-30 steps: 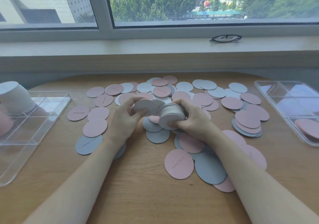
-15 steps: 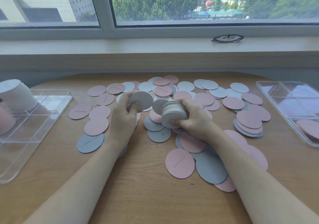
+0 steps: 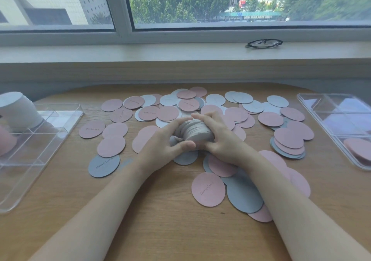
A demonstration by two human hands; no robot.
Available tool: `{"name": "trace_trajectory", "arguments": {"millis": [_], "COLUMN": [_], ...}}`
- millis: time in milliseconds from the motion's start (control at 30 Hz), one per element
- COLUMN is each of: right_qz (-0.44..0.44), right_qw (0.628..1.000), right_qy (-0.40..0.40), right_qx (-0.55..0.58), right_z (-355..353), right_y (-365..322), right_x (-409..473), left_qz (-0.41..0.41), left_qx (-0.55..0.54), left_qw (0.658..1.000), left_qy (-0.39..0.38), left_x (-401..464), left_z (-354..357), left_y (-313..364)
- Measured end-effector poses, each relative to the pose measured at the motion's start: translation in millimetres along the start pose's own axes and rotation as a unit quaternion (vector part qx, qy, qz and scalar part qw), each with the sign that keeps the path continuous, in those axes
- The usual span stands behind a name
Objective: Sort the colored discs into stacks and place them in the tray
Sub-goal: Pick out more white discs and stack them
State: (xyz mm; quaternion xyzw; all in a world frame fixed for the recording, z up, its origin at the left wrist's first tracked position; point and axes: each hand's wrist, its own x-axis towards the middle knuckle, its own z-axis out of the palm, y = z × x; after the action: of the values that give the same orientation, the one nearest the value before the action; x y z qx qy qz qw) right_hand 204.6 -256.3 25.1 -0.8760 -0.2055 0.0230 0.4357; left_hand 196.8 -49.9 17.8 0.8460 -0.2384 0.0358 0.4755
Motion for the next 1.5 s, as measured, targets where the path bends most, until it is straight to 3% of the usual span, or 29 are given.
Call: {"name": "trace_trajectory", "arguments": {"millis": [233,433,733,867,967,1067,1233,1500], "right_qz": [0.020,0.032,0.016,0.001,0.023,0.034,0.029,0.026], "right_qw": [0.999,0.993,0.997,0.994,0.994,0.995,0.994,0.994], "right_qy": [-0.028,-0.045,0.044,0.097,0.082,0.073,0.080,0.075], "right_qx": [-0.014,-0.108,-0.063,-0.053,-0.075,-0.064,-0.069,-0.076], "right_z": [1,7,6,-2,-5,-5,-5,-5], "right_y": [-3,-3,0,1,4,5,4,5], "right_x": [-2,-2,2,2,4,3,3,3], "left_qz": [-0.031,-0.066,-0.038,-0.012,-0.046,-0.094,-0.107,-0.069], "left_qx": [-0.014,0.027,0.170,0.189,0.234,0.285,0.319,0.369], "left_qw": [0.999,0.995,0.984,0.981,0.964,0.951,0.940,0.926], "left_qy": [-0.038,-0.063,-0.043,0.040,0.119,0.076,0.052,-0.044], "left_x": [1,4,6,11,14,17,38,64], "left_z": [11,11,8,-10,-22,-24,-27,-42], "left_y": [-3,-7,-6,-14,-25,-36,-41,-56]}}
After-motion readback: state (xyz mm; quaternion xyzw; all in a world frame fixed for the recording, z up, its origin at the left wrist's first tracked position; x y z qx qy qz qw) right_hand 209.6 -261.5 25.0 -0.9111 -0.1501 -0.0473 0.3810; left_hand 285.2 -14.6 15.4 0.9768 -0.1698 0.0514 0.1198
